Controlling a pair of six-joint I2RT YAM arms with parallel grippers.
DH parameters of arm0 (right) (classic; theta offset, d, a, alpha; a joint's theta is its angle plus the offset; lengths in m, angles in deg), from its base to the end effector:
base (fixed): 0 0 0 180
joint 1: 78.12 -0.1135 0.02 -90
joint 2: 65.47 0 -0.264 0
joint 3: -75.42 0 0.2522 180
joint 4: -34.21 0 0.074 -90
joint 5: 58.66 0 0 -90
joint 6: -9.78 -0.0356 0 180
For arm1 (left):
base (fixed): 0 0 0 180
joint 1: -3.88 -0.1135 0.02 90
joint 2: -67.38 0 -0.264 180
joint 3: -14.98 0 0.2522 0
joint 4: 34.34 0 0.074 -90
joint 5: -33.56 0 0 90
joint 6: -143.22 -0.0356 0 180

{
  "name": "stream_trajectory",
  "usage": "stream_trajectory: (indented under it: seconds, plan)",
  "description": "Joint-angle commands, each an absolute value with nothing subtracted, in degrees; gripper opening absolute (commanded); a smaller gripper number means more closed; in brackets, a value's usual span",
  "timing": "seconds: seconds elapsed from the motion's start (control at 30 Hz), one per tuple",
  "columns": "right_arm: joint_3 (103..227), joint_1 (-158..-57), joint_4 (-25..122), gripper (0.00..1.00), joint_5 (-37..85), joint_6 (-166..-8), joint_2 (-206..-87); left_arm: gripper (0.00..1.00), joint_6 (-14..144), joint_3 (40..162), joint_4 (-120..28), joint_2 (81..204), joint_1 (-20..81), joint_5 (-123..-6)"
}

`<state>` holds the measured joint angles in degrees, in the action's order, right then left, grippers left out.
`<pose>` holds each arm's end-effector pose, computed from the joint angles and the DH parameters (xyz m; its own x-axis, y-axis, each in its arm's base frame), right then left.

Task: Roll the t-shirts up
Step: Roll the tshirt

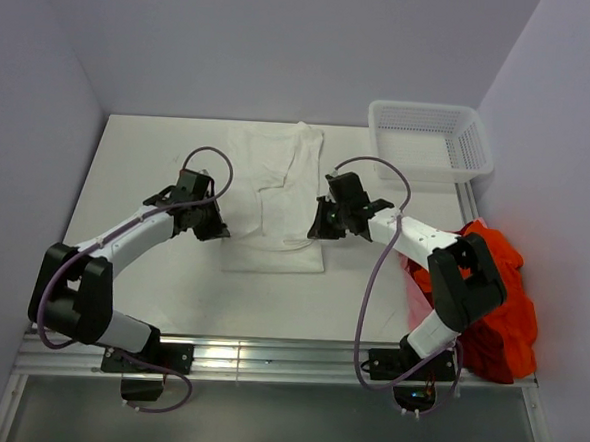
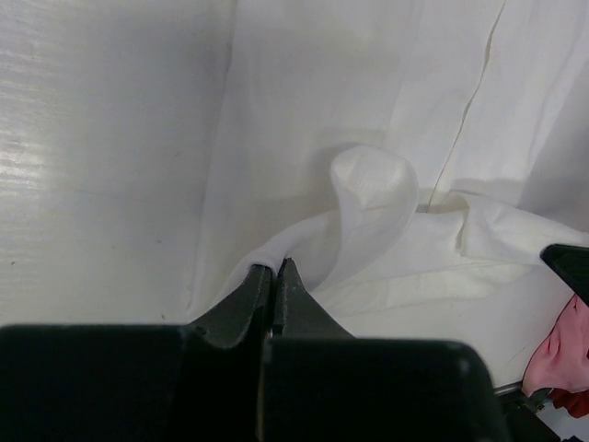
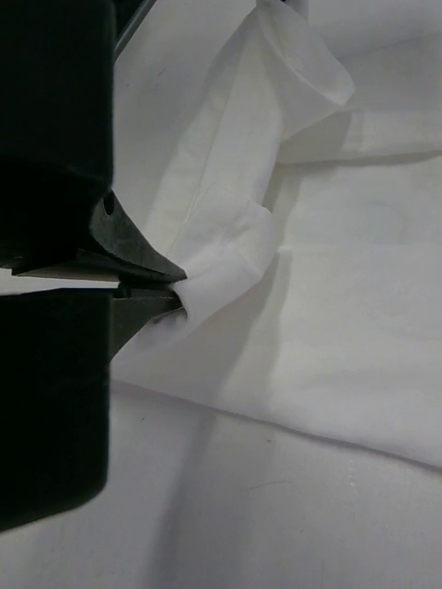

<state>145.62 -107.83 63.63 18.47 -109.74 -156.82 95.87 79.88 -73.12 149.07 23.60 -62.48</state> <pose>0.2831 0.1707 0.2025 -0.8824 0.0495 -0.4679 -0.1968 0.8644 0.4627 0.2672 -0.0997 0.2116 -0.8364 -0.4159 -0.3571 -0.2381 0.8623 -0.4469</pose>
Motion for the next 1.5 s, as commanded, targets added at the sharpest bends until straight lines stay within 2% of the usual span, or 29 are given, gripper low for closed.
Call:
stream_trajectory:
  seconds: [0.0, 0.1, 0.23, 0.27, 0.33, 0.37, 0.47, 0.6, 0.7, 0.93, 1.2, 1.47]
  plan:
    - [148.50, -106.60, 60.63, 0.05, 17.28, -109.49, -157.84, 0.01, 94.44, 82.18, -69.64, 149.91, 22.77, -64.26]
    - [148.24, -105.55, 58.79, 0.10, 16.05, -110.45, -158.54, 0.03, 94.18, 82.44, -68.85, 151.57, 22.25, -65.48]
    - [148.33, -103.96, 56.51, 0.21, 13.59, -111.94, -159.86, 0.13, 94.18, 82.62, -66.04, 154.12, 20.58, -70.32]
    - [148.41, -103.09, 55.97, 0.27, 12.97, -112.90, -160.12, 0.28, 94.35, 83.23, -65.34, 154.83, 20.31, -70.76]
    - [148.68, -102.12, 53.79, 0.43, 10.43, -114.14, -161.00, 0.40, 94.35, 83.93, -64.45, 156.93, 18.91, -73.65]
    - [149.03, -100.98, 53.08, 0.44, 9.55, -115.71, -161.44, 0.47, 94.79, 84.63, -62.88, 157.73, 18.38, -75.14]
    - [149.64, -99.05, 49.74, 0.52, 5.86, -119.49, -163.11, 0.55, 96.37, 86.65, -60.77, 161.50, 15.40, -82.35]
    - [149.03, -96.67, 42.89, 0.54, 1.20, -124.42, -165.21, 0.58, 100.58, 87.19, -54.28, 167.21, 10.65, -93.33]
    - [148.94, -95.61, 42.61, 0.54, 0.57, -124.87, -165.31, 0.62, 102.26, 86.31, -52.76, 168.37, 7.84, -96.08]
    - [145.87, -95.70, 45.24, 0.53, 2.77, -118.28, -160.31, 0.67, 97.87, 83.07, -59.08, 160.82, 5.81, -87.65]
    - [141.91, -96.75, 50.77, 0.53, 14.00, -112.48, -155.29, 0.66, 96.55, 73.74, -59.00, 147.11, 6.07, -80.00]
    - [143.84, -100.44, 51.75, 0.52, 19.82, -110.89, -158.98, 0.64, 95.32, 75.67, -60.49, 150.60, 9.67, -73.93]
